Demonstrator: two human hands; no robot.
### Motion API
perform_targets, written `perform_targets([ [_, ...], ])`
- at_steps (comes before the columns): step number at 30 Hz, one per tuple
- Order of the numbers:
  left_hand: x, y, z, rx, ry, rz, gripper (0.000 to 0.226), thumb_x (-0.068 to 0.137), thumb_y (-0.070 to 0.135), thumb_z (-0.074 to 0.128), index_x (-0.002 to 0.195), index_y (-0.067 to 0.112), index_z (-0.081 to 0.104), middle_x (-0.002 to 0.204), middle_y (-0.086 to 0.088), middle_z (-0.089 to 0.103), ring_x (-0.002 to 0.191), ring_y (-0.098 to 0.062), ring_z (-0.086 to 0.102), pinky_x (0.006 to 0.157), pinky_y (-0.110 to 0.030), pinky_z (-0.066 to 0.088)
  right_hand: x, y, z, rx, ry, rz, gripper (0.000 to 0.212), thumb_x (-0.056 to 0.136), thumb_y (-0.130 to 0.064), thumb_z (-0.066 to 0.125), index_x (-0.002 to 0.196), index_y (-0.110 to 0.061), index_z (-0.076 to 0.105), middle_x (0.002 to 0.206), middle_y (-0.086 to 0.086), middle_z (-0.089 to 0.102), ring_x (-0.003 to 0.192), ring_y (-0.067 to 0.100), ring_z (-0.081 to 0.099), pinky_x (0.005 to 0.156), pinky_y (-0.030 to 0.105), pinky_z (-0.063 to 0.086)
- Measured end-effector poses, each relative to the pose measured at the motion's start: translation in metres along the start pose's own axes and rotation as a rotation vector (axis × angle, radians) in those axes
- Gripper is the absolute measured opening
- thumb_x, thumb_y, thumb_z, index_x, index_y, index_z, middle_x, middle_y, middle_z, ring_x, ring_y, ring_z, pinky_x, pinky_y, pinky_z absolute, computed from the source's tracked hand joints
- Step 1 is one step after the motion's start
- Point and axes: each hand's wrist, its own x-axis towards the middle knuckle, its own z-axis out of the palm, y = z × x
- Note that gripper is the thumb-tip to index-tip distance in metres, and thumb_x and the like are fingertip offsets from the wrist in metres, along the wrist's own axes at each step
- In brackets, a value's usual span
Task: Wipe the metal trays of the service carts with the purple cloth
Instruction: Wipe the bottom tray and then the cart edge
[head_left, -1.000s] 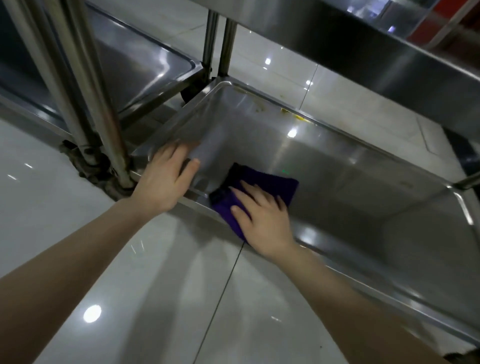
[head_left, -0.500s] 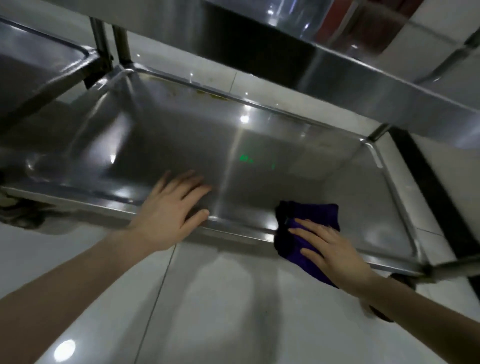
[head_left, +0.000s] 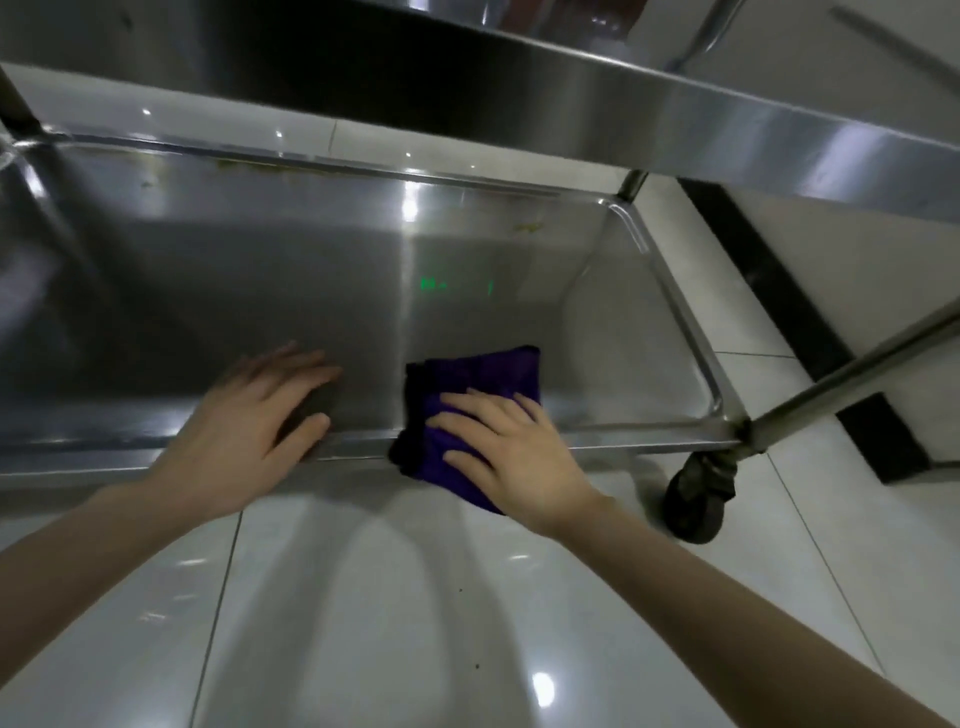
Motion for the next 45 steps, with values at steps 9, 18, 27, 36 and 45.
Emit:
perform_targets([
  [9, 0.071, 0.080, 0.041, 0.078, -0.095, 0.219, 0.064, 0.090, 0.056, 0.023, 0.140, 0.023, 0.047, 0.152, 0.000, 0.037, 0.143, -0.024, 0.027, 0.115, -0.045, 0.026, -0.102, 0.135, -0.043, -0.044, 0.128, 0.573, 0.036, 0.099, -0.029, 0.049, 0.131, -0.015, 0.057, 0.139, 0.001, 0.052, 0.124, 0.028, 0.050, 0.105, 0.046, 0.034],
  [18, 0.119, 0.121, 0.070, 0.152, -0.122, 0.204, 0.052, 0.096, 0.045, 0.042, 0.143, 0.023, 0.042, 0.154, -0.001, 0.032, 0.143, -0.023, 0.026, 0.116, -0.040, 0.021, -0.073, 0.096, -0.014, 0.002, 0.206, 0.361, 0.042, 0.100, -0.044, 0.036, 0.129, -0.024, 0.059, 0.140, -0.006, 0.052, 0.129, 0.019, 0.047, 0.112, 0.044, 0.028],
  [27, 0.115, 0.127, 0.078, 0.207, -0.071, 0.128, 0.057, 0.092, 0.048, 0.027, 0.138, 0.023, 0.050, 0.150, 0.000, 0.040, 0.140, -0.022, 0.035, 0.115, -0.051, 0.020, -0.037, 0.169, -0.034, -0.007, 0.176, 0.815, 0.046, 0.102, -0.041, 0.031, 0.147, -0.035, 0.034, 0.159, -0.005, 0.026, 0.145, 0.022, 0.024, 0.118, 0.047, 0.014],
  [36, 0.091, 0.140, 0.041, 0.310, -0.372, 0.105, 0.068, 0.089, 0.054, 0.013, 0.142, 0.024, 0.043, 0.155, -0.002, 0.031, 0.139, -0.023, 0.032, 0.112, -0.048, 0.022, -0.036, 0.081, -0.032, -0.059, 0.024, 0.630, 0.041, 0.102, -0.044, 0.032, 0.140, -0.036, 0.043, 0.148, -0.011, 0.041, 0.126, 0.022, 0.044, 0.101, 0.040, 0.033],
  [45, 0.030, 0.226, -0.134, 0.264, -0.628, 0.131, 0.047, 0.098, 0.041, 0.037, 0.143, 0.029, 0.038, 0.141, 0.004, 0.048, 0.126, -0.018, 0.047, 0.100, -0.029, 0.036, -0.110, -0.014, -0.197, 0.262, -0.110, 0.765, 0.037, 0.102, -0.037, 0.037, 0.138, -0.032, 0.047, 0.140, -0.011, 0.047, 0.119, 0.022, 0.046, 0.095, 0.035, 0.040],
])
